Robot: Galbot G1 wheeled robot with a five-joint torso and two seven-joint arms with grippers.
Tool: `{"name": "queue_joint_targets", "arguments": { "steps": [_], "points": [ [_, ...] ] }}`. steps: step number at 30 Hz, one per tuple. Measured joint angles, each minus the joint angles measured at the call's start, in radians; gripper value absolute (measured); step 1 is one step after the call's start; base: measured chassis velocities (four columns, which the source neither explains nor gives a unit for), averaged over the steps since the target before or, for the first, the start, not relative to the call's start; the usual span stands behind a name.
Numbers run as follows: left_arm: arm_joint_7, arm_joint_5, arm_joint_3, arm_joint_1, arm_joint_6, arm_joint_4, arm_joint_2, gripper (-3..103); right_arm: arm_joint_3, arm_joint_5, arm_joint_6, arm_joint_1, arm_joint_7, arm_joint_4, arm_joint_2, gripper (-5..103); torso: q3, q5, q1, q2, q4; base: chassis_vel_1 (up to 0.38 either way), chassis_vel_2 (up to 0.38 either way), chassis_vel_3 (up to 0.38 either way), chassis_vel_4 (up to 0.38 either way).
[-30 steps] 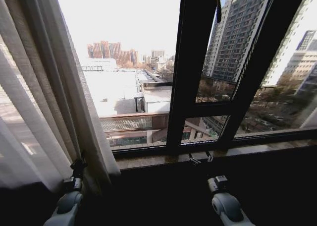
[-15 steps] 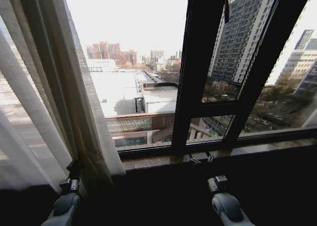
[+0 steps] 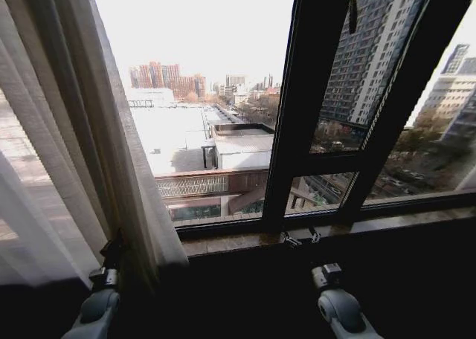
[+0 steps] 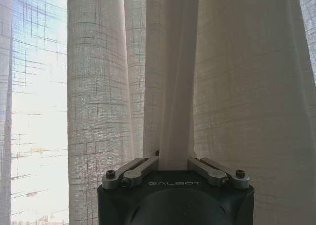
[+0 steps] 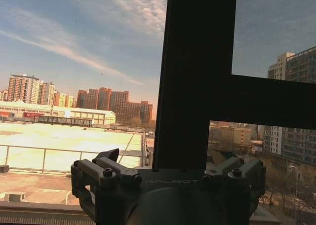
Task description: Open the curtains by pulling them apart, changing their state from closed to fully open.
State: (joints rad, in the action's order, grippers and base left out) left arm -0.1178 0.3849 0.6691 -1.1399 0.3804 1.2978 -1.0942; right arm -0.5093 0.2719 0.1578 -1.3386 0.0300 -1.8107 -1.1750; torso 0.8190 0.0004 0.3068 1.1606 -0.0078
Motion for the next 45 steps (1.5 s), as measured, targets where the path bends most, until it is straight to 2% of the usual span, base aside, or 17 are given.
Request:
{"name": "queue_joint_targets", "arguments": {
  "steps": [6, 13, 15, 18, 22, 25, 29, 33, 36, 45],
  "points": [
    [-0.061, 0.016, 0.047, 0.025, -0.03, -0.052, 0.049, 0, 0.0, 0.0, 0.0, 0.0, 0.0, 0.0, 0.0, 100, 0.0, -0.0007, 0.0, 0.0, 0.0002, 0.0, 0.0, 0.0, 0.0],
    [-0.149, 0.057, 0.144, 0.049, -0.055, -0.188, 0.163, 0, 0.0, 0.0, 0.0, 0.0, 0.0, 0.0, 0.0, 100, 0.0, -0.0012, 0.0, 0.0, 0.0005, 0.0, 0.0, 0.0, 0.0],
    [-0.158, 0.059, 0.154, 0.054, -0.058, -0.202, 0.174, 0, 0.0, 0.0, 0.0, 0.0, 0.0, 0.0, 0.0, 100, 0.0, -0.0012, 0.0, 0.0, 0.0006, 0.0, 0.0, 0.0, 0.0],
    [-0.194, 0.028, 0.22, 0.077, -0.067, -0.292, 0.226, 0, 0.0, 0.0, 0.0, 0.0, 0.0, 0.0, 0.0, 100, 0.0, -0.0012, 0.0, 0.0, 0.0004, 0.0, 0.0, 0.0, 0.0],
    [-0.216, 0.008, 0.287, 0.084, -0.087, -0.361, 0.274, 0, 0.0, 0.0, 0.0, 0.0, 0.0, 0.0, 0.0, 100, 0.0, -0.0008, 0.0, 0.0, 0.0006, 0.0, 0.0, 0.0, 0.0],
    [-0.225, 0.004, 0.305, 0.082, -0.094, -0.375, 0.289, 0, 0.0, 0.0, 0.0, 0.0, 0.0, 0.0, 0.0, 100, 0.0, -0.0005, 0.0, 0.0, 0.0007, 0.0, 0.0, 0.0, 0.0],
    [-0.226, -0.014, 0.309, 0.077, -0.094, -0.365, 0.282, 0, 0.0, 0.0, 0.0, 0.0, 0.0, 0.0, 0.0, 100, 0.0, -0.0005, 0.0, 0.0, 0.0006, 0.0, 0.0, 0.0, 0.0],
    [-0.215, -0.026, 0.285, 0.065, -0.086, -0.296, 0.238, 0, 0.0, 0.0, 0.0, 0.0, 0.0, 0.0, 0.0, 100, 0.0, -0.0006, 0.0, 0.0, 0.0001, 0.0, 0.0, 0.0, 0.0],
    [-0.193, -0.027, 0.234, 0.045, -0.063, -0.204, 0.185, 0, 0.0, 0.0, 0.0, 0.0, 0.0, 0.0, 0.0, 100, 0.0, -0.0003, 0.0, 0.0, 0.0001, 0.0, 0.0, 0.0, 0.0],
    [-0.17, -0.033, 0.148, 0.023, -0.043, -0.083, 0.107, 0, 0.0, 0.0, 0.0, 0.0, 0.0, 0.0, 0.0, 100, 0.0, -0.0003, 0.0, 0.0, 0.0003, 0.0, 0.0, 0.0, 0.0]
  ]
}}
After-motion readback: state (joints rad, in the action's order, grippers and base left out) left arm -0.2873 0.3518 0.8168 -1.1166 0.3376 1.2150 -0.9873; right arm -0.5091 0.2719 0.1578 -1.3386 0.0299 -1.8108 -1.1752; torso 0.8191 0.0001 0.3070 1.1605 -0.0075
